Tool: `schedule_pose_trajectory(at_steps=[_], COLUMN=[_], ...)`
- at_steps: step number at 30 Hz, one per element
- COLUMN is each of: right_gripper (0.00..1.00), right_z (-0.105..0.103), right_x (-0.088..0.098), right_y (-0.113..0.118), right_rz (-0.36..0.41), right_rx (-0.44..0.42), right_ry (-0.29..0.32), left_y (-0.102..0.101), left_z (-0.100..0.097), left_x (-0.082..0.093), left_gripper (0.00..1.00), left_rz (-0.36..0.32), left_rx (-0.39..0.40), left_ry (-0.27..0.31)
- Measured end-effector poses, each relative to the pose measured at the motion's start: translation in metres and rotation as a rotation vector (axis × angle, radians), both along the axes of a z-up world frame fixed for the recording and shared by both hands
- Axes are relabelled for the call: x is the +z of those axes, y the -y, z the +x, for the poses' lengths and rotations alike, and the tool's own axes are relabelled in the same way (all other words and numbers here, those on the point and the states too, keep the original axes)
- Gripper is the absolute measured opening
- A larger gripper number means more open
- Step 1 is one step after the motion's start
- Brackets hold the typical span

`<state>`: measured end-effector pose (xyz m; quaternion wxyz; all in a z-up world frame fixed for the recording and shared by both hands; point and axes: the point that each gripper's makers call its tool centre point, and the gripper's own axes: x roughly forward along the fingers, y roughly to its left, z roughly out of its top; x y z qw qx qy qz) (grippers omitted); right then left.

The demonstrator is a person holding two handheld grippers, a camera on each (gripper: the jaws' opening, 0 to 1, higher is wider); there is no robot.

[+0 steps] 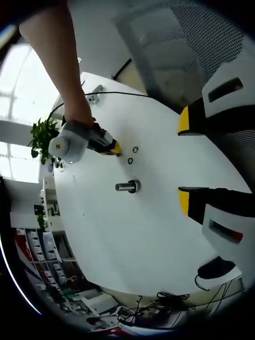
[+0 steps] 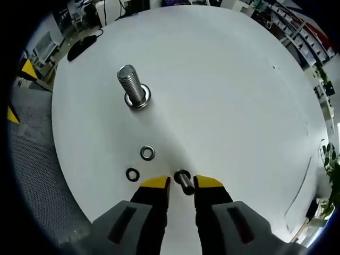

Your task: Place the washer onto the threaded stud by aligning its center hole with the stud, sliding it down to the base, and recovering from edge contact or off-axis alignment until the washer reaches the visible bottom stop.

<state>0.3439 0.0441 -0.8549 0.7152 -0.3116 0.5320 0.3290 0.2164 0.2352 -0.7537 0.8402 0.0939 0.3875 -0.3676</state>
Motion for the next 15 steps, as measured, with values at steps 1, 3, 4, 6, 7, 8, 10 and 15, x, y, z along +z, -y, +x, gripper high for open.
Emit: schedule_pose_trajectory(at_steps=[1,3,4,6,7,8,10,15], right_gripper=[0.21,0.21,0.21,0.22,0.22,0.22,0.23,0.24], right_z=[0.0,-0.003,-0.003,-0.007,-0.008,-0.01,-0.014,-0.024], right_x=[0.0,0.001,0.001,0.001,0.0,0.0,0.0,-0.001], right_y=[0.001,0.004,0.004,0.006,0.008,0.009,0.012,0.009], right_rz=[-0.002,-0.005,-0.006,-0.009,-0.011,-0.012,-0.014,-0.004], right_rx=[-0.003,-0.008,-0.009,-0.014,-0.015,-0.015,-0.024,-0.027], right_ry=[0.002,0.0,-0.001,-0.004,-0.006,-0.009,-0.018,-0.032], left_y=[0.0,0.0,0.0,0.0,0.0,0.0,0.0,0.001], left_z=[0.0,0.0,0.0,0.001,0.001,0.001,0.0,0.001], left_x=[0.0,0.0,0.0,0.0,0.0,0.0,-0.001,0.0], left_gripper=[0.37,0.37,0.37,0.37,0.37,0.37,0.37,0.37], left_rz=[0.001,0.001,0.004,0.005,0.005,0.005,0.008,0.009], left_rx=[0.0,0.0,-0.001,-0.002,-0.002,-0.003,-0.005,-0.007], left_ry=[0.001,0.001,0.002,0.003,0.004,0.004,0.004,0.006])
